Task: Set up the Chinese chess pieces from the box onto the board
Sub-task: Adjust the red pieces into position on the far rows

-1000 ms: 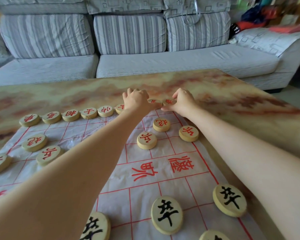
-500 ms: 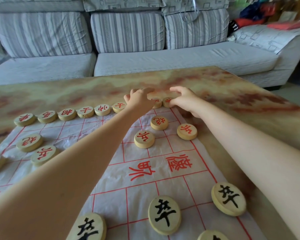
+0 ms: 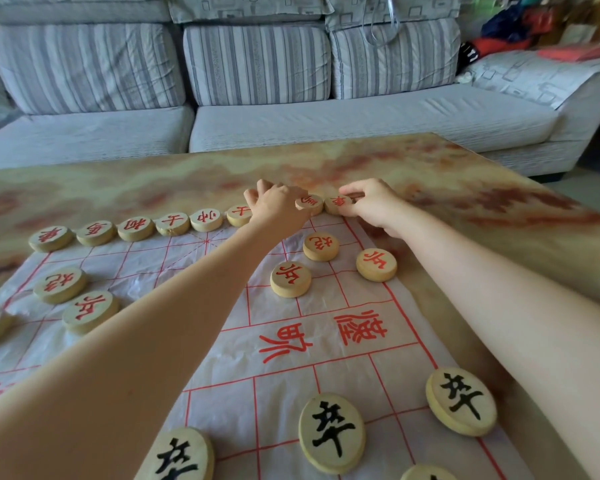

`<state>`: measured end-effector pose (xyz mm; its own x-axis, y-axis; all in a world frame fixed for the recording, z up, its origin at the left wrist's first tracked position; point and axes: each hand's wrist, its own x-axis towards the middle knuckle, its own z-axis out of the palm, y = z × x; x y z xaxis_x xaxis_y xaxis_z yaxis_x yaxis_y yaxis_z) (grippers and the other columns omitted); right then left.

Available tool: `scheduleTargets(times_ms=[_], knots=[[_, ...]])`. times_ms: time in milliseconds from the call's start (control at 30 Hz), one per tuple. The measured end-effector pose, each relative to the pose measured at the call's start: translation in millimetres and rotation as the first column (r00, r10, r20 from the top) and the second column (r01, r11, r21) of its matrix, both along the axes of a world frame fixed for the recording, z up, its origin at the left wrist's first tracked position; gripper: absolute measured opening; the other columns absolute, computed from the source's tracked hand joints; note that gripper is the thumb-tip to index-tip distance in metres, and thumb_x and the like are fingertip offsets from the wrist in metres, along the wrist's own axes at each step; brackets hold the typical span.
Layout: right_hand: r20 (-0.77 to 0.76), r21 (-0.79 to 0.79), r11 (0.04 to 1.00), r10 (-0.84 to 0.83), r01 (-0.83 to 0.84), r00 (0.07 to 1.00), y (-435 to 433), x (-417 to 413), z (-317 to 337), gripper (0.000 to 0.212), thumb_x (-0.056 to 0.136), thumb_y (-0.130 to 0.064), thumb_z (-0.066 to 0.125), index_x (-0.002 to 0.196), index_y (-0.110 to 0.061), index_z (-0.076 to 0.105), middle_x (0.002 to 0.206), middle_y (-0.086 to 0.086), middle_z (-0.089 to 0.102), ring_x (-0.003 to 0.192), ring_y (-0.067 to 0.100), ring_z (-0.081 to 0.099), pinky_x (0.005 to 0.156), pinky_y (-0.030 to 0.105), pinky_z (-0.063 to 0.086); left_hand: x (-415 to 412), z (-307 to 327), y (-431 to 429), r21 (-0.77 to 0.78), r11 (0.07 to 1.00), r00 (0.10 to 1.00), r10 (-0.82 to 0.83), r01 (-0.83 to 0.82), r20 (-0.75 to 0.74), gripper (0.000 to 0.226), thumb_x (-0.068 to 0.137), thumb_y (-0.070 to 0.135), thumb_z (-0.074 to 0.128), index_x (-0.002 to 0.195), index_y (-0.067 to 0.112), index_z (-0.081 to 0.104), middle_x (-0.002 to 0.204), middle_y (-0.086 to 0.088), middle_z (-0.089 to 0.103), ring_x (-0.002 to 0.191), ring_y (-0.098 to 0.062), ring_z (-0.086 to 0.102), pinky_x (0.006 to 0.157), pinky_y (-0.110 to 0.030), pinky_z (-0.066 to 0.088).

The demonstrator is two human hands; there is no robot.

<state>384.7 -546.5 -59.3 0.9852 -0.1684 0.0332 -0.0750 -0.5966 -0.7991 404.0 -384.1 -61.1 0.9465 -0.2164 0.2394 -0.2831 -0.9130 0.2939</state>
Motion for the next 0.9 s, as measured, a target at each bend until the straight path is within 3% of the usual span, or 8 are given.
scheduleTargets(times_ms=[100,200,300,400,500,900], knots=[[-0.018,0.020,0.998,0.063,-0.063,0.998,-2,-1,-4,0.054,0.088,-0.001,0.054,0.138,-0.019,0.044,0.144,0.003,0.043,0.133,0.019,0.039,0.099,0.022,0.031,-2,3,-1,-0.027,1.000,1.000,-0.015,0.015,-0.019,0.044,0.086,0.037,0.046,0.130,0.033,0.047,0.127,0.000,0.056,0.126,-0.023,0.026,0.097,-0.038,0.021],[0.011,0.079,0.996,0.047,-0.048,0.999,-2,-3,-7,0.065,0.083,-0.022,0.069,0.140,-0.022,0.039,0.145,0.007,0.040,0.131,0.021,0.040,0.099,0.028,0.034,-1,3,-1,-0.044,0.999,1.000,-0.008,0.008,0.011,0.056,0.081,0.054,0.052,0.131,0.032,0.043,0.130,0.002,0.053,0.127,-0.024,0.026,0.097,-0.039,0.020],[0.058,0.000,1.000,-0.014,0.014,0.998,-2,-1,-10,0.076,0.070,-0.039,0.078,0.134,-0.017,0.045,0.138,0.008,0.044,0.125,0.021,0.044,0.103,0.033,0.038,1,3,0,-0.025,1.000,1.000,0.001,-0.001,0.019,0.069,0.069,0.069,0.055,0.126,0.029,0.049,0.123,0.001,0.057,0.122,-0.025,0.030,0.093,-0.038,0.022],[0.100,-0.057,0.996,-0.069,0.075,0.993,-1,1,-12,0.071,0.064,-0.044,0.080,0.123,-0.014,0.054,0.126,0.008,0.055,0.117,0.022,0.052,0.100,0.040,0.044,1,2,0,-0.032,0.999,0.999,0.027,-0.026,0.024,0.063,0.068,0.069,0.057,0.115,0.027,0.058,0.114,-0.001,0.062,0.118,-0.026,0.032,0.091,-0.038,0.022],[0.118,-0.047,0.995,-0.078,0.084,0.990,0,2,-13,0.061,0.066,-0.039,0.081,0.116,-0.012,0.061,0.119,0.009,0.062,0.113,0.024,0.056,0.095,0.039,0.048,2,1,0,-0.066,0.997,0.999,0.040,-0.038,0.024,0.051,0.073,0.062,0.059,0.111,0.028,0.060,0.110,0.000,0.064,0.115,-0.025,0.033,0.087,-0.036,0.021],[0.180,-0.132,0.985,-0.089,0.114,0.980,3,6,-20,0.054,0.072,-0.037,0.076,0.117,-0.011,0.063,0.123,0.012,0.058,0.117,0.026,0.053,0.100,0.038,0.042,-2,0,5,-0.117,0.993,1.000,0.011,-0.011,-0.007,0.050,0.075,0.058,0.059,0.115,0.028,0.059,0.112,0.000,0.064,0.117,-0.026,0.032,0.086,-0.037,0.022]])
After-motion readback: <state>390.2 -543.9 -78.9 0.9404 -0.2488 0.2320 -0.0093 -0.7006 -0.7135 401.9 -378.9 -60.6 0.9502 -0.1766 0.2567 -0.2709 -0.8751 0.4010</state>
